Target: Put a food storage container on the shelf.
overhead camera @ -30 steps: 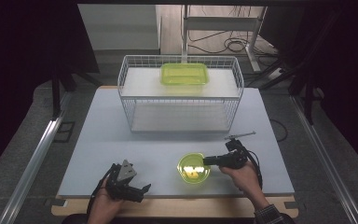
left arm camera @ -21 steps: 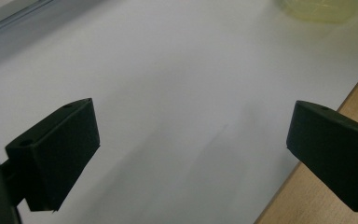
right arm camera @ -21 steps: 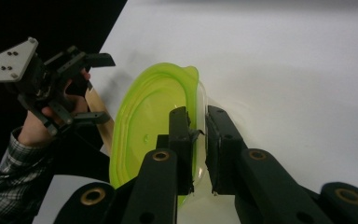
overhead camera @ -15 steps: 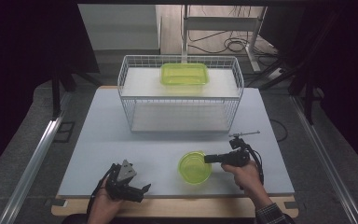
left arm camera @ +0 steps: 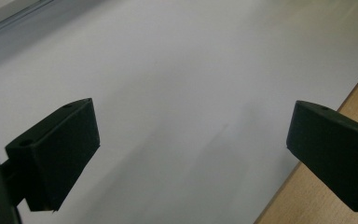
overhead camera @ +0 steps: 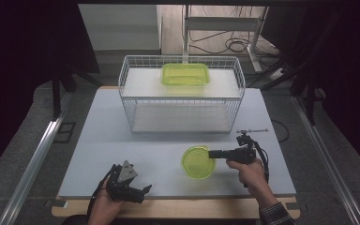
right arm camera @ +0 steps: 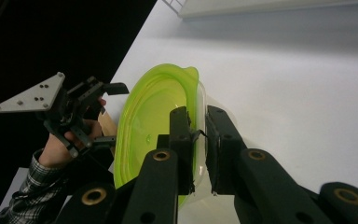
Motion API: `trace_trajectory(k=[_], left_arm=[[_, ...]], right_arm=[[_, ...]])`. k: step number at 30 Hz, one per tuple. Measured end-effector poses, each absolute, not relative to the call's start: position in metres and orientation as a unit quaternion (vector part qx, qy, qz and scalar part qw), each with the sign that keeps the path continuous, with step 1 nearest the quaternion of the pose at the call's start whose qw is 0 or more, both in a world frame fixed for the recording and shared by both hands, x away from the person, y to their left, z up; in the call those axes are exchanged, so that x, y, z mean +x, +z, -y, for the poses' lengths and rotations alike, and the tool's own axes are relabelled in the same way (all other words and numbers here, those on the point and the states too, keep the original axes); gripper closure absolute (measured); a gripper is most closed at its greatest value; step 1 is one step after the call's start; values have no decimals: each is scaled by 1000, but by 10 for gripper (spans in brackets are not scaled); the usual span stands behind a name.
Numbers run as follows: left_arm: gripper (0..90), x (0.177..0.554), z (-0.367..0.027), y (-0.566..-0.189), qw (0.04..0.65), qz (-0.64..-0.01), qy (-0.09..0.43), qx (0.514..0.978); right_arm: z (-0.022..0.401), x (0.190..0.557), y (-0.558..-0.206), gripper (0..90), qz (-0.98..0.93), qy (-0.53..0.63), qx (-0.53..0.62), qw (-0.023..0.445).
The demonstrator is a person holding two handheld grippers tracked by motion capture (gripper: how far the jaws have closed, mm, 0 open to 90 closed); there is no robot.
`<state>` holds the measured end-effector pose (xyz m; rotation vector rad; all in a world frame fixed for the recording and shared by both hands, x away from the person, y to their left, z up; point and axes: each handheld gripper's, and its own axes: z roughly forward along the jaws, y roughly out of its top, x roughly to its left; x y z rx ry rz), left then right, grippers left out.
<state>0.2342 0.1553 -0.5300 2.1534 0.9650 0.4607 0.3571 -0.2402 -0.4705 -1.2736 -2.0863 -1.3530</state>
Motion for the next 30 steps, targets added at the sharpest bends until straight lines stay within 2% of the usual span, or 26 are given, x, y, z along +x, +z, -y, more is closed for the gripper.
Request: trace_trajectory(k=[30], left_arm=[[20, 234, -157, -530, 361, -378, 178, 834]], right_arm=[[237, 374, -417, 812, 714, -523, -434, 166]])
